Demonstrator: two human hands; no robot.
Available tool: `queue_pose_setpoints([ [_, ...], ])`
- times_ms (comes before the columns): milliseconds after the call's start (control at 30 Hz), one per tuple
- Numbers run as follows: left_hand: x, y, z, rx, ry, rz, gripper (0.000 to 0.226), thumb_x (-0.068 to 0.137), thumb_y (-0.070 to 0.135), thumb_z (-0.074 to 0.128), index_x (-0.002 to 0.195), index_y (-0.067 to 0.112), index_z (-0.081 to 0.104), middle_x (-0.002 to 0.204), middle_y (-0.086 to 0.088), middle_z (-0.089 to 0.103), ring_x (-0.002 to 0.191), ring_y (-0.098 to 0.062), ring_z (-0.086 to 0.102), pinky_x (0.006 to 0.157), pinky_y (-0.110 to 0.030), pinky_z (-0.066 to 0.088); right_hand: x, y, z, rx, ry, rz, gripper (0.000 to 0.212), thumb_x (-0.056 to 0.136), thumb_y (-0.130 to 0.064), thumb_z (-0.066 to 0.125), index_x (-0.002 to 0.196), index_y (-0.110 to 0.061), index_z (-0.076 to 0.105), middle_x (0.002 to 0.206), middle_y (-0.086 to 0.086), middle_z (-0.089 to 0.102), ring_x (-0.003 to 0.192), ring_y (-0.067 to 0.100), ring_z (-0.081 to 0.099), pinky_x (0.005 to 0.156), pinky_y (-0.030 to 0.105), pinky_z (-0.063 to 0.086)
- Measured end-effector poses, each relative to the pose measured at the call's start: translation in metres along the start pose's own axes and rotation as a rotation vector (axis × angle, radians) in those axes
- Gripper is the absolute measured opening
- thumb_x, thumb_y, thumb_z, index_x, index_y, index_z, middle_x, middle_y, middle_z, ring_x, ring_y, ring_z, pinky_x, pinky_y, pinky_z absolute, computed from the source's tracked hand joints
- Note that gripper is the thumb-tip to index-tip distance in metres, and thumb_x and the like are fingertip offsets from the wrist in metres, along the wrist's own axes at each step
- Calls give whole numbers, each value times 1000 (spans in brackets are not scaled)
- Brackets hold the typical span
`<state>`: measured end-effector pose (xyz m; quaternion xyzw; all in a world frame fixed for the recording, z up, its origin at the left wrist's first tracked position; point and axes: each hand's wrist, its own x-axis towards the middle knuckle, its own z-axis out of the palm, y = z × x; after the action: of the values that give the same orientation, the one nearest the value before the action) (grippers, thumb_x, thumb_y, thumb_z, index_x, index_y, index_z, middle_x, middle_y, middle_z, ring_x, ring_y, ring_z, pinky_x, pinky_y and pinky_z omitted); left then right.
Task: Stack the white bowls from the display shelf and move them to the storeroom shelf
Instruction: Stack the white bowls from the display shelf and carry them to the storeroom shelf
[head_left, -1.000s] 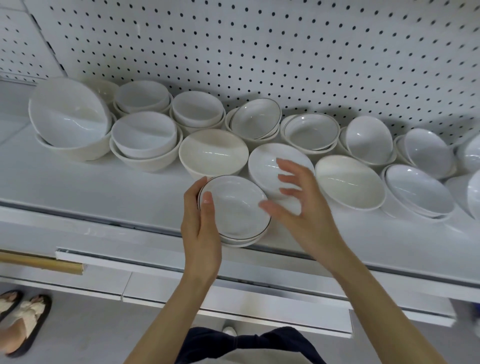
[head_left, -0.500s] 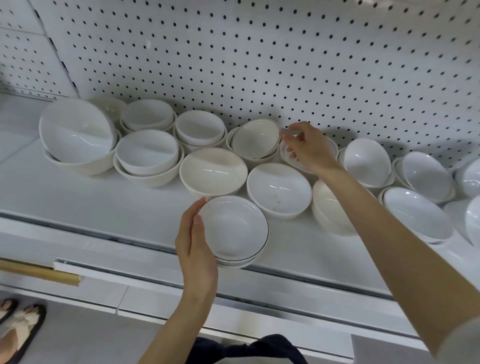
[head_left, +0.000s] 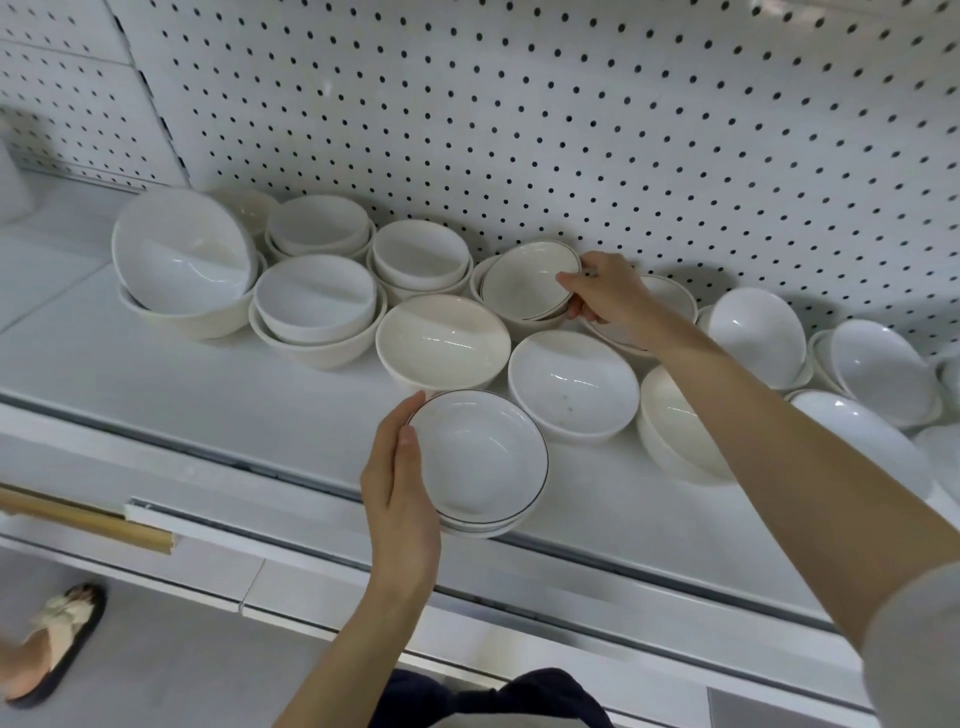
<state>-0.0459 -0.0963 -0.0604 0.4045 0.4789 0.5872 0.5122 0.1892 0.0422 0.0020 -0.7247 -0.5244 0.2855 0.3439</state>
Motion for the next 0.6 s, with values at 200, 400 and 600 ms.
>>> queue_pose_setpoints([
  [200,2,1,-4,61,-42,4,31,104,16,36,120,25,61,109,22,66,101,10,57,77,-2,43,6,6,7,49,46,32,11,88,-5,50,79,-8,55,53,9,56,52,20,54,49,24,34],
  [400,2,4,-7,78,-88,-1,29,105,19,35,118,31,59,106,29,64,101,10,57,78,-6,45,-23,-16,-7,301,147,-16,10,91,0,46,91,-1,56,48,9,53,34,4,44,39,15,28],
  [600,5,12,-10,59,-169,-63,31,105,27,32,122,31,57,107,30,64,102,12,56,95,-26,47,-94,-40,-20,359,150,16,13,95,-13,50,93,-7,61,53,4,56,44,10,38,47,17,33],
])
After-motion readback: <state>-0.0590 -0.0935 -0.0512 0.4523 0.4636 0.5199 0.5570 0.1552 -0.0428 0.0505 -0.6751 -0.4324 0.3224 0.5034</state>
